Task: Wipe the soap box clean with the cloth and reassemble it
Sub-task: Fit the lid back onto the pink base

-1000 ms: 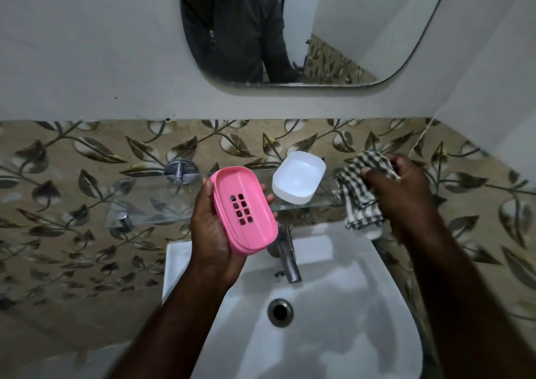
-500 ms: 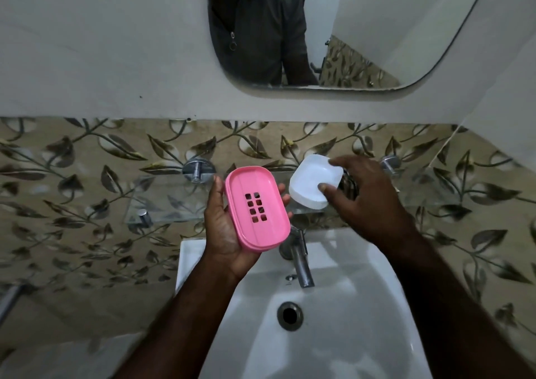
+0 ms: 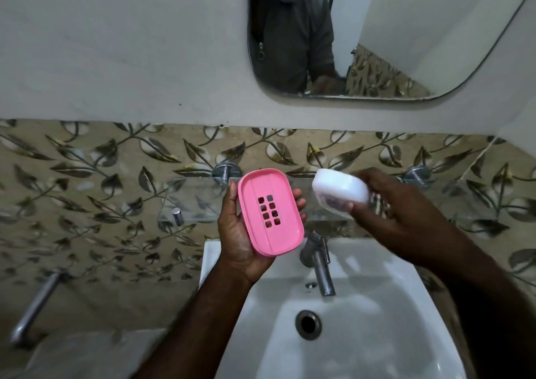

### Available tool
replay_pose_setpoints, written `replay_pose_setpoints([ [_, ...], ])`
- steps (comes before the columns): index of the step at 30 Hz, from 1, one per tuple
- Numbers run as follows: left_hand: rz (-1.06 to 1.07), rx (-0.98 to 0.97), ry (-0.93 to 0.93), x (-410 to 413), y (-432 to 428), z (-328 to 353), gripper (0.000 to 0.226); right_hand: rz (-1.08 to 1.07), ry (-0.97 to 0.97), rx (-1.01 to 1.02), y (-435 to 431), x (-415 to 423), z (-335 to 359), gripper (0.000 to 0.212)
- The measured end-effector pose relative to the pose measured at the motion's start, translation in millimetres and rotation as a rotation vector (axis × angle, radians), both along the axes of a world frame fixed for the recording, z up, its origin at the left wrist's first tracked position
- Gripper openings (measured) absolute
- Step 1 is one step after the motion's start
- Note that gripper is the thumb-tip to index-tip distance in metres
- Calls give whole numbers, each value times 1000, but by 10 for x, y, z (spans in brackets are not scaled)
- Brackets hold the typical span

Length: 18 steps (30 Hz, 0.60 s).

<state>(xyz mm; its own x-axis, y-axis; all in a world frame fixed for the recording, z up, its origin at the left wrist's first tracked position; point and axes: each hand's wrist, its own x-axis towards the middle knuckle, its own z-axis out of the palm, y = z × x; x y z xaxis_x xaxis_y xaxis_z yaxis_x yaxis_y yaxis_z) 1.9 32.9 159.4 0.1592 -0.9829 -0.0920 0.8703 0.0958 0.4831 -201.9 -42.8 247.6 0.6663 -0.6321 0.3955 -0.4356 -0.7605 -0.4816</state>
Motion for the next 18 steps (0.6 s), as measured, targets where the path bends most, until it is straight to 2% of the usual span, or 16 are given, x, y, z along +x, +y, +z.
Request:
replay_pose_setpoints([
  [3,7,-24,25,18,9,-1,85,153,-193,175,89,-15,254,23],
  [6,1,-22,7,-40,6,14,76,313,-478,542,33,101,239,31],
  [7,-2,-12,1,-82,10,24,73,300,-541,664,0,167,169,34],
  [9,-31,-3,-14,-189,28,47,74,177,-593,755,-37,307,-7,34],
  [11,-70,-4,-33,-308,61,111,71,19,-596,688,-28,441,-198,25],
  [14,-70,-32,-79,-407,86,147,65,-138,-555,427,63,600,-425,16],
  [16,-35,-22,-126,-420,98,142,73,-203,-551,277,137,648,-490,14],
  [18,17,36,-169,-432,92,153,70,-218,-536,258,206,654,-513,14],
])
